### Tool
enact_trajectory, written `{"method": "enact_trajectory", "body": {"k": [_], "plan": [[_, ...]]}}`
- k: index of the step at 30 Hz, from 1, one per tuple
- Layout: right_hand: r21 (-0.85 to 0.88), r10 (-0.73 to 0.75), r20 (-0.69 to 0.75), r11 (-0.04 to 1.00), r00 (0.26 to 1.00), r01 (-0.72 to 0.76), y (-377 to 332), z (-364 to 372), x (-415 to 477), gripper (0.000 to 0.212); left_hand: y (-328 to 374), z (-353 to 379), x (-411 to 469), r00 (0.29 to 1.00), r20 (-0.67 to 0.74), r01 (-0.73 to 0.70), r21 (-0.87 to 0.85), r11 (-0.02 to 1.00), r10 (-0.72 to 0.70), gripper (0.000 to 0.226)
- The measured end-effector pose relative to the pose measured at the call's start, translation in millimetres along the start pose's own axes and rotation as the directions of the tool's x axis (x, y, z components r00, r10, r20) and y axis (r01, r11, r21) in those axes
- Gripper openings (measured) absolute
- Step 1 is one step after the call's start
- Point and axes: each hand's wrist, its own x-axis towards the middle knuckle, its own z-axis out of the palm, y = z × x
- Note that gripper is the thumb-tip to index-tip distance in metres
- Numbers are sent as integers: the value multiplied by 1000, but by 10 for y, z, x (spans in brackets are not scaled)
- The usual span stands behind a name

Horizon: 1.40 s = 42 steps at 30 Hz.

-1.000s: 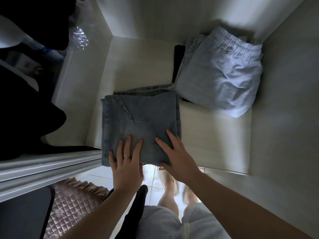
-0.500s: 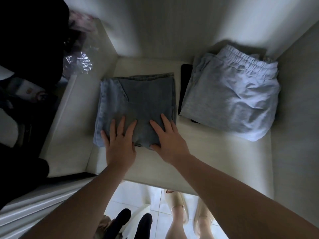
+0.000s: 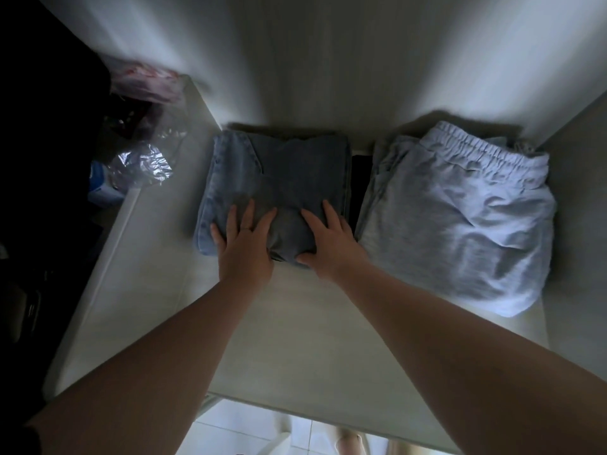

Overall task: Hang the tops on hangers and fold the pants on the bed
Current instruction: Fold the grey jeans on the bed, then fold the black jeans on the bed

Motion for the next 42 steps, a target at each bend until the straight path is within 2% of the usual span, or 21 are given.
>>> {"method": "enact_trajectory", "body": {"k": [8, 12, 18, 25, 29, 35, 42], "plan": [[-29, -58, -99, 998, 993, 56, -4, 48, -396, 81, 115, 8, -347, 998, -44, 54, -11, 998, -54, 88], [-33, -18, -53, 999, 998, 16, 126, 131, -901, 80, 299, -11, -828, 991, 75, 117, -112, 987, -109, 87], [-28, 100, 60, 995, 993, -99, 379, 295, -1898, 72, 537, -68, -1720, 965, 250, 134, -206, 969, -80, 73], [-26, 97, 53, 995, 994, -96, 480, 308, -2800, 72, 795, -172, -2641, 952, 305, 105, -210, 972, -36, 68], [-21, 48, 42, 999, 998, -47, 492, 227, -3162, 71, 915, -257, -3056, 964, 259, 127, -232, 964, -64, 68], [-59, -95, 82, 993, 992, 100, 529, 159, -3737, 69, 1119, -424, -3749, 974, 159, 198, -251, 948, -162, 72], [-97, -290, 158, 947, 944, 308, 568, 105, -4455, 69, 1350, -563, -4806, 928, 122, 372, -391, 842, -353, 67]]}}
